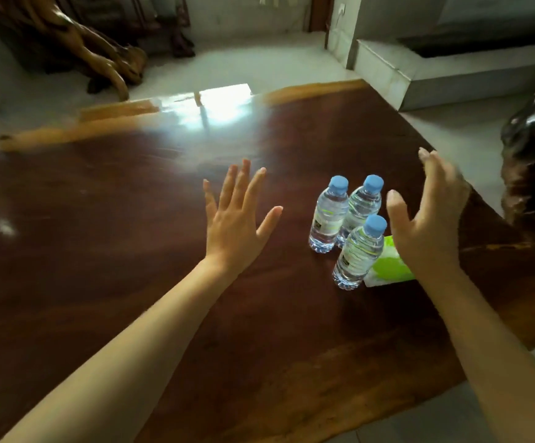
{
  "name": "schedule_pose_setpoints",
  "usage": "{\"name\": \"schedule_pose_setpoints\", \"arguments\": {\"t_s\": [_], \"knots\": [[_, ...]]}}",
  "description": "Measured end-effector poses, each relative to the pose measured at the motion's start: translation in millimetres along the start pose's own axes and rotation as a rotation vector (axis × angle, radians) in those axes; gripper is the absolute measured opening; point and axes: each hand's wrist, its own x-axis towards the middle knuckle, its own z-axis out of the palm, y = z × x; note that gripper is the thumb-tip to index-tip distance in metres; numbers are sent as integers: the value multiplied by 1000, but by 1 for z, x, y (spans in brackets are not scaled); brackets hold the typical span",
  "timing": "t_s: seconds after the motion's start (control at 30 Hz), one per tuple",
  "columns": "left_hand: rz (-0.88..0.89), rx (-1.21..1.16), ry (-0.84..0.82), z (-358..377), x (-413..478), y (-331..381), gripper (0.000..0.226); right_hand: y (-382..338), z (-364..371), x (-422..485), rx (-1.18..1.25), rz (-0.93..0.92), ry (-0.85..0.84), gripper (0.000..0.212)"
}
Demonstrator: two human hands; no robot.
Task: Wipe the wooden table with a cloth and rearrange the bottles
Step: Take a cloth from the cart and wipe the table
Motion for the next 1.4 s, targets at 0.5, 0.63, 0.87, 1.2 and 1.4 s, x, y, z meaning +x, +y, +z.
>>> {"name": "schedule_pose_setpoints", "arguments": {"t_s": [0.5,0.63,0.87,1.2,1.4], "knots": [[-697,367,51,-275,-131,-196,71,-335,144,-39,35,-605,-656,91],[-895,486,125,-349,-223,-234,73,-445,148,-94,139,-777,-671,90],[-1210,629,229,-480,-433,-266,77,-635,121,-251,407,-1061,-756,89],[-1578,805,286,-625,-712,-248,74,-833,45,-505,659,-1387,-948,72],[-1718,735,433,-670,-797,-247,58,-904,16,-602,684,-1549,-1090,56]]}}
